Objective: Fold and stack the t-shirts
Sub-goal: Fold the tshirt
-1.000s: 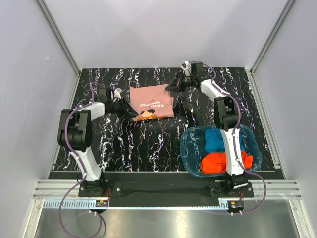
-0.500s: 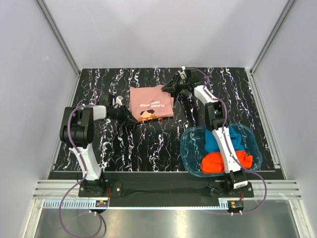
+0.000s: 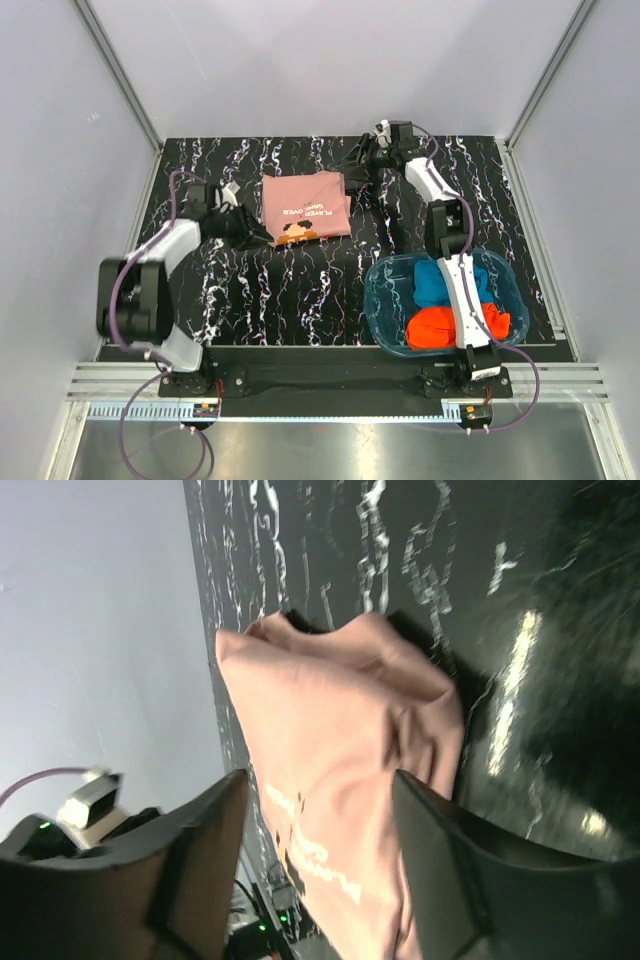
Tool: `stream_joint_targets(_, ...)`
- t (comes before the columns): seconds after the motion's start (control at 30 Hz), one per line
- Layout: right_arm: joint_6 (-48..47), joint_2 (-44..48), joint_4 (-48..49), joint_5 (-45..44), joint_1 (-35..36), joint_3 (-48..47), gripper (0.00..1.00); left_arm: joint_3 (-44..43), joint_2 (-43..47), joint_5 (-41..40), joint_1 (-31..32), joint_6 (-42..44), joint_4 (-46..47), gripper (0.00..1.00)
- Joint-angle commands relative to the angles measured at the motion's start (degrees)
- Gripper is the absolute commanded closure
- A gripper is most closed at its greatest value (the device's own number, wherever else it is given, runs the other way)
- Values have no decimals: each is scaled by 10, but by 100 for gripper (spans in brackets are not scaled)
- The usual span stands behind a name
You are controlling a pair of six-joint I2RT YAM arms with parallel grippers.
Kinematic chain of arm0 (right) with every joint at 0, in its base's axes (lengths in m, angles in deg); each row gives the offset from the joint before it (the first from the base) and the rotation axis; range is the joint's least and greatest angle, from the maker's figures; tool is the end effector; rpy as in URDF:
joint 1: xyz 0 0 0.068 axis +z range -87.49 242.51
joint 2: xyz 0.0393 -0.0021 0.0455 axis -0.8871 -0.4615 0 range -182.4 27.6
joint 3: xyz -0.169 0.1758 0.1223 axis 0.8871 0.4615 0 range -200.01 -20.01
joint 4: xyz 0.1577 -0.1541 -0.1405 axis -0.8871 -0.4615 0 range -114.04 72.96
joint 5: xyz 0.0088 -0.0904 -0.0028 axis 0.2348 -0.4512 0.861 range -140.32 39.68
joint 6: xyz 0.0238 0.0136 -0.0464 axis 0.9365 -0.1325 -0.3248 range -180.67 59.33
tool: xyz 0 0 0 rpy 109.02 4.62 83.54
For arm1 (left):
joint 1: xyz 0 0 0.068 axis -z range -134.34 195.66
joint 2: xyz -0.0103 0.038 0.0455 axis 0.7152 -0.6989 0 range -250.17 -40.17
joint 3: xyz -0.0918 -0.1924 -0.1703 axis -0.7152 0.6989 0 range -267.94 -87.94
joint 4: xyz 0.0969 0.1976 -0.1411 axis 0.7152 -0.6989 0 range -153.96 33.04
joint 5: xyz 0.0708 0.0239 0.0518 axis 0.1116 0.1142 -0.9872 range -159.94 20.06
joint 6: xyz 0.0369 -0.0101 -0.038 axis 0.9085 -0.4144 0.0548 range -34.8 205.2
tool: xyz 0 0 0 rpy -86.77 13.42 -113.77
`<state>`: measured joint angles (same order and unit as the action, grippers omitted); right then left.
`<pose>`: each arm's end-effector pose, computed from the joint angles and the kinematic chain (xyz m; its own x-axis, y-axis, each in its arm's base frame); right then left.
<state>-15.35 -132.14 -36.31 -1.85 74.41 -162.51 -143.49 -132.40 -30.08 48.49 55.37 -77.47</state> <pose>0.5795 0.1493 0.1316 -0.9252 0.2868 -0.2485 -0.0962 0.4563 0.8846 0.3160 -0.0385 0.1939 -0.9196 -0.3368 -0.2021 -0.0838 0.6708 -0.7369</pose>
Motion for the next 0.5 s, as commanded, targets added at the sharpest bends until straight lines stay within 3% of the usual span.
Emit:
stream_joint_targets(0.0, -91, 89, -81, -18, 1, 27, 31, 47, 95, -4, 3, 2, -39, 63)
stream_joint_targets(0.23, -234, 75, -152, -64, 6, 38, 17, 125, 265, 7, 4, -28, -88, 61)
stream_joint_targets(0.47, -292, 30, -184, -102, 28, -14, 14, 149, 368, -4, 4, -64, -110, 60)
